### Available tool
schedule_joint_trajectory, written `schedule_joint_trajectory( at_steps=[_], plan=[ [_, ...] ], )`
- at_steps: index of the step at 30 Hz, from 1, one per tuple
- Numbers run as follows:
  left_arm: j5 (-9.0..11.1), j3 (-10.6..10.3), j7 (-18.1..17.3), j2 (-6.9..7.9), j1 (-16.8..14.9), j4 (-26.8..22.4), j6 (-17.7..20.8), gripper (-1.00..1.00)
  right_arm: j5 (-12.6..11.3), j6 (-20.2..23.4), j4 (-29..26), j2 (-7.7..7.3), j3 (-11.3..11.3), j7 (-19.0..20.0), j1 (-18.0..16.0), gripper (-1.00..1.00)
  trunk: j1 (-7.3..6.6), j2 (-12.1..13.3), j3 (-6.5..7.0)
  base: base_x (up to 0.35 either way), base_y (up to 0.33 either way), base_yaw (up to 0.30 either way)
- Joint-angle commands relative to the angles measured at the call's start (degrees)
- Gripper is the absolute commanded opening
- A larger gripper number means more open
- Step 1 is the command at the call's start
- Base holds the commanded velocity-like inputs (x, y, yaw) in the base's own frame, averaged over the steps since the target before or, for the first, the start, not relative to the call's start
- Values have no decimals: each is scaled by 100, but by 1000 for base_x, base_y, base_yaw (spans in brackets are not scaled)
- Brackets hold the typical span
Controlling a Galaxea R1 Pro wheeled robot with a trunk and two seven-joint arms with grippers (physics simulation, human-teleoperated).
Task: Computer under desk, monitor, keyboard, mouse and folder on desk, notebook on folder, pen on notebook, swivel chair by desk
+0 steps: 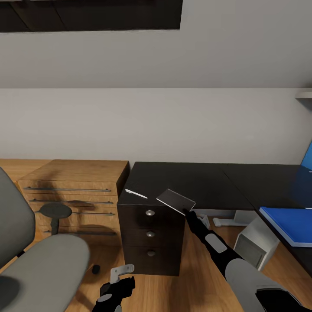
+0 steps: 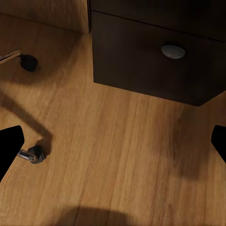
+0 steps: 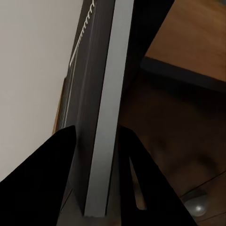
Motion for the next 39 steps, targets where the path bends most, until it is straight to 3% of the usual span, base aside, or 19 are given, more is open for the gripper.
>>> schedule_joint_trajectory(
  at_steps=[1, 5, 16, 25, 33, 34, 35, 39],
  plan=[
    [56, -8, 49, 0, -3, -6, 11, 100, -49, 21, 7, -2, 40, 6, -2, -100, -1, -3, -6, 0, 0, 0],
    [53, -8, 49, 0, -3, -7, 7, 100, -43, 20, 3, -2, 40, 6, -2, -100, -1, -3, -6, 0, 0, 0],
    [55, -8, 59, 0, -3, -3, 10, 100, -36, -36, -47, -8, 40, 16, -2, -100, -242, 438, 191, 0, 0, 0],
    [58, -10, 49, 0, -3, 187, 20, 100, -36, -152, -198, -3, 40, 285, 0, -100, -440, 799, 353, 0, 0, 0],
    [51, -1, 49, 0, -3, 244, 15, 100, -10, -126, -769, -65, 37, 174, 8, -100, -616, 1120, 496, 0, 0, 0],
    [53, 0, 49, 0, -3, 246, 16, 100, 57, -119, -935, -97, 38, 34, 36, -100, -637, 1160, 514, 0, 0, 0],
    [56, 1, 54, 0, -3, 247, 18, 100, 175, -85, -1520, -192, 39, -291, 268, -100, -659, 1200, 532, 0, 0, 0],
    [57, 1, 56, 0, -3, 247, 21, 100, 198, -28, -2419, -288, 35, -831, 598, -100, -747, 1361, 604, 0, 0, 0]
  ],
)
